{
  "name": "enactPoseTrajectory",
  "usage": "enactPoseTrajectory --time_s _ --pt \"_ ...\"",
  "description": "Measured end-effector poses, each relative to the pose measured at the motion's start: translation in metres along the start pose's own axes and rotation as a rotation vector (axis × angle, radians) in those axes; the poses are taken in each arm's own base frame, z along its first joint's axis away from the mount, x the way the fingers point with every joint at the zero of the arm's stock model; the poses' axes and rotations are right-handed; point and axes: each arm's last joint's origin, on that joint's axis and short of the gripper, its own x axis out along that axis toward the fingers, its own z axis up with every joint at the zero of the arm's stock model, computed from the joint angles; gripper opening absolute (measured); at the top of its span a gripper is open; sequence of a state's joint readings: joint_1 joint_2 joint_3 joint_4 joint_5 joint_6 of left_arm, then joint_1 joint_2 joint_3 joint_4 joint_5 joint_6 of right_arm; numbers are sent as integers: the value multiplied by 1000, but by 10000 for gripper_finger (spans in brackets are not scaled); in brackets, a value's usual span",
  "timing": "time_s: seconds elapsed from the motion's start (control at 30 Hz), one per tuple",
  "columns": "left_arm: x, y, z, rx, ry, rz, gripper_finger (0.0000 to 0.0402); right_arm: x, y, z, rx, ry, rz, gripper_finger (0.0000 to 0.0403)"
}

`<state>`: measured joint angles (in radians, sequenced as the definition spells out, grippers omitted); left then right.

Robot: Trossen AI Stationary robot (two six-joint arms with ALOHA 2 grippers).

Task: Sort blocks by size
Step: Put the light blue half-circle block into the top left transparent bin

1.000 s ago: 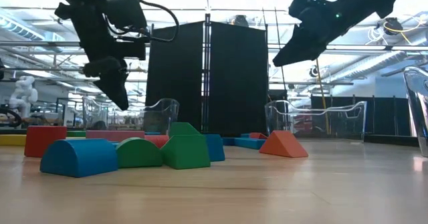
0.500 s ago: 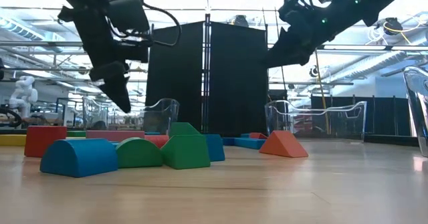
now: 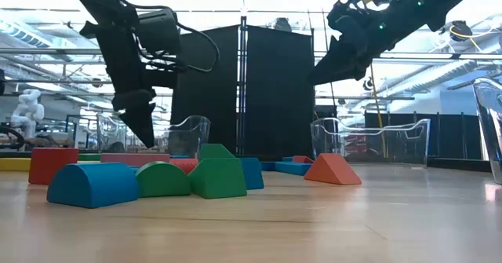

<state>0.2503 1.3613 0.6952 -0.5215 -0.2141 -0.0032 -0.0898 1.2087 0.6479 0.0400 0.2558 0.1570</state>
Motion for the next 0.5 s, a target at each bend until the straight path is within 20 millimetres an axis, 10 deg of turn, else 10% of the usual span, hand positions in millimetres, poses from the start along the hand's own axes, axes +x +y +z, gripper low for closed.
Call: enactPoseTrajectory --time_s 0.5 --pt "18 8 3 72 21 -11 316 0 0 -2 -2 21 -3 167"
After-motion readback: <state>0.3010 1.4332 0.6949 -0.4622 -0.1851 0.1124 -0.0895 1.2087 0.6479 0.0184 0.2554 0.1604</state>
